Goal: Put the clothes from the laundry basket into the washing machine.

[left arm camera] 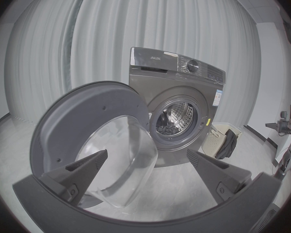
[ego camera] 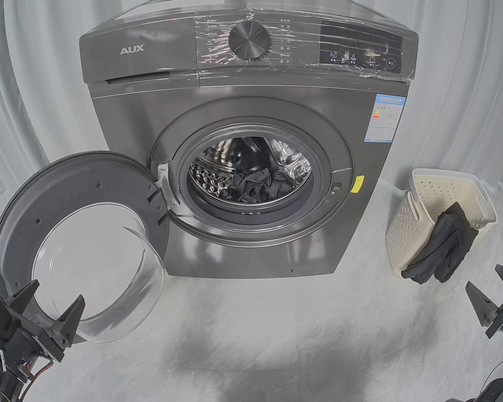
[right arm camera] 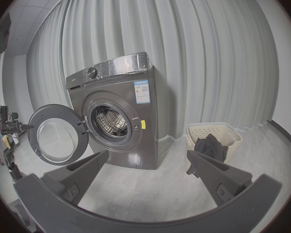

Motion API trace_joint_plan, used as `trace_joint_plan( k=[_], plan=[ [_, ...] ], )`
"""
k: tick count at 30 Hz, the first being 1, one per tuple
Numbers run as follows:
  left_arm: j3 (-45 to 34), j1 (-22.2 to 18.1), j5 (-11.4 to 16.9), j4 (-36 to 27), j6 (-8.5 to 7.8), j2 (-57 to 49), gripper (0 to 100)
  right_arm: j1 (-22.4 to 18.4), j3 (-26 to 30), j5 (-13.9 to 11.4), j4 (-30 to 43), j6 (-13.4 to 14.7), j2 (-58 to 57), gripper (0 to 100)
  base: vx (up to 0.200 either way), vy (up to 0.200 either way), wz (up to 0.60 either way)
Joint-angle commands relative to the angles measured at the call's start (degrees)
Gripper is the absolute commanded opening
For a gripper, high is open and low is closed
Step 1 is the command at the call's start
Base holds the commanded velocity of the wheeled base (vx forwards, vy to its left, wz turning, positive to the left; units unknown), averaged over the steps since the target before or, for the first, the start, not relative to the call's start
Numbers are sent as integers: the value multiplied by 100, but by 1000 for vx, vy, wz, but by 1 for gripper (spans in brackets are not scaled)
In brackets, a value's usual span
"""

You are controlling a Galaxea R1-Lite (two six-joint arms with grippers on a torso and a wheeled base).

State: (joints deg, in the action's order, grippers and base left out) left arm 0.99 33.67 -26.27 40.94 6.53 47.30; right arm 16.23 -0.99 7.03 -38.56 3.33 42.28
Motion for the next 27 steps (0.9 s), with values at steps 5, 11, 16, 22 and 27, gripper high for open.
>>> trace_joint_plan(
  k=[5,11,16,22,27],
  plan=[
    [-99,-1258,157,-1184,164,-1882,100,-823,99,-290,2371,-87,-3375,100,0,0,0],
    [-99,-1442,711,-1923,199,-2568,100,-832,99,-246,3074,28,-3779,100,0,0,0],
    [-99,-2268,2012,-3153,67,-3965,100,-884,99,448,2915,-52,-3771,100,0,0,0],
    [-99,-2567,2592,-3681,-91,-4211,100,-1130,99,448,3197,-95,-3788,100,0,0,0],
    [-99,-2857,2601,-3689,-284,-4211,100,-1754,99,35,3355,-359,-4122,100,0,0,0]
  ],
)
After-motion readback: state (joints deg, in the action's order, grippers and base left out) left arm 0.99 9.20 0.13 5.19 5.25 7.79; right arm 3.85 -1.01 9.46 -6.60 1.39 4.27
